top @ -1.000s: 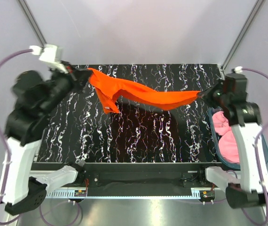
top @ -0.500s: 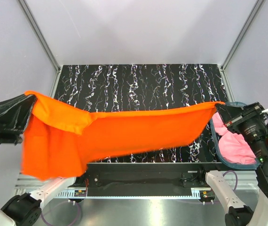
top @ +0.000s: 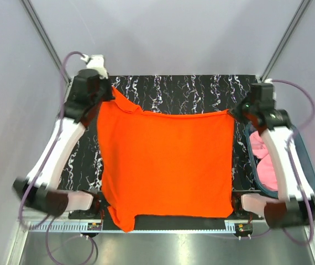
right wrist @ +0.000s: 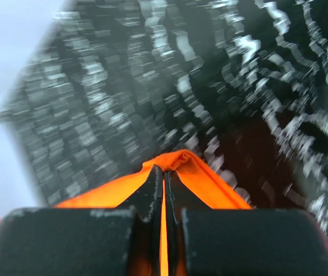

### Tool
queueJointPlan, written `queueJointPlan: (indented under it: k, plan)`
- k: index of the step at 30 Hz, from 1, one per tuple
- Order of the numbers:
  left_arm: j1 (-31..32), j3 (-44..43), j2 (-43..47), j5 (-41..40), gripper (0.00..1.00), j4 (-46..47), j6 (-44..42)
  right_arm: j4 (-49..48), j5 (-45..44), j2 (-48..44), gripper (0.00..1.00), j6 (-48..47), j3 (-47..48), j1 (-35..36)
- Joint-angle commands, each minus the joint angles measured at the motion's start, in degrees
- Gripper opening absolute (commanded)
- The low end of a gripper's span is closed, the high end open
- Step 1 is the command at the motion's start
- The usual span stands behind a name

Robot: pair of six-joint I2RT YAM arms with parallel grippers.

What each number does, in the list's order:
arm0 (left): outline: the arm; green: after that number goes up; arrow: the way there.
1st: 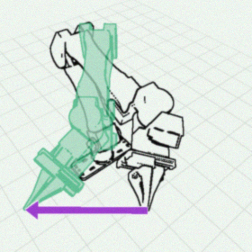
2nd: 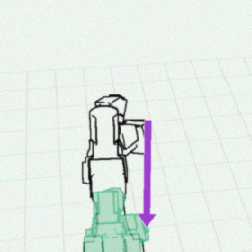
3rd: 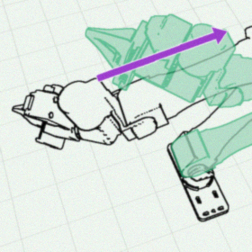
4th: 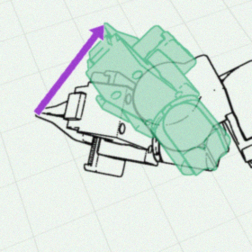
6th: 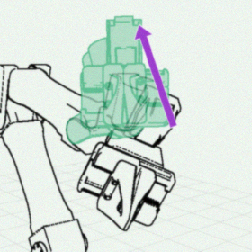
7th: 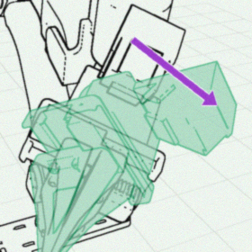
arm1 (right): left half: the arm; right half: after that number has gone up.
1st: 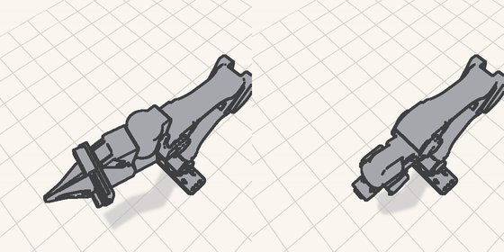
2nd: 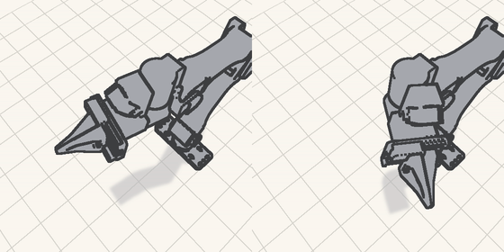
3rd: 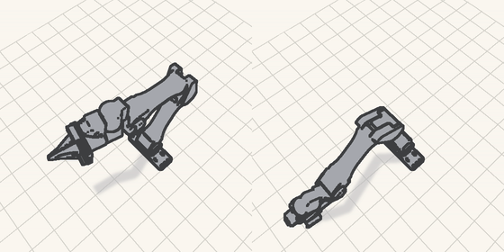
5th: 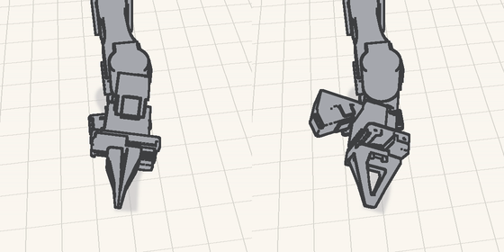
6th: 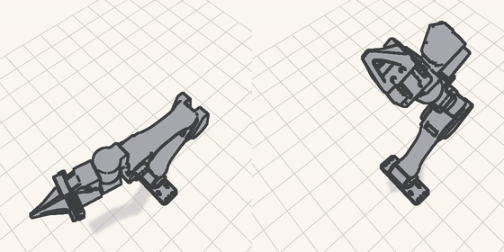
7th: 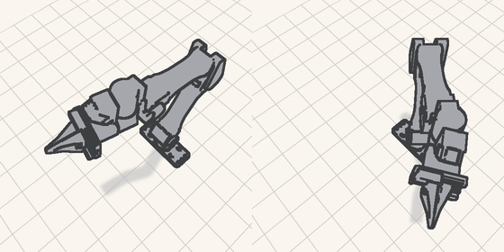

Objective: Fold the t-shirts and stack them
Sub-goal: Flatten the tshirt out, then fold the tshirt

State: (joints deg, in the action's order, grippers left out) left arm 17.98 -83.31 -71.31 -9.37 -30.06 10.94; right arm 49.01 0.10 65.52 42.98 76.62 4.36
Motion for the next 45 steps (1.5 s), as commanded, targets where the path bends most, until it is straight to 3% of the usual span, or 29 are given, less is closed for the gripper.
queueJointPlan:
  k: [1,5,10,17,26,34,45]
  plan:
    - [-4.87,-0.95,-13.08,3.96,0.0,14.92,-0.4,-13.84,-8.0,10.83,0.0,-5.43,-1.21,0.03]
    - [-6.99,-10.89,-32.01,8.04,0.0,18.64,-0.22,-15.87,-8.89,31.36,0.0,-7.38,5.81,-3.73]
    - [-7.43,-25.49,-49.42,12.69,0.0,19.08,1.71,-16.41,-7.93,47.03,0.0,-9.05,17.66,-6.38]
    - [-7.61,-28.48,-55.95,15.96,0.0,23.83,5.49,-15.71,-6.08,56.73,0.0,-10.73,26.03,-7.26]
    - [-9.27,-26.03,-53.42,21.05,0.0,20.06,10.77,-12.02,-0.37,57.09,0.0,-9.94,28.06,-8.05]
    - [-10.42,-12.24,-42.87,28.51,0.0,14.33,20.6,-6.39,2.71,52.44,0.0,-9.14,23.41,-8.14]
    - [-12.53,-8.81,-35.75,34.32,0.0,3.89,20.79,-3.58,3.68,46.81,0.0,-10.28,17.34,-8.67]
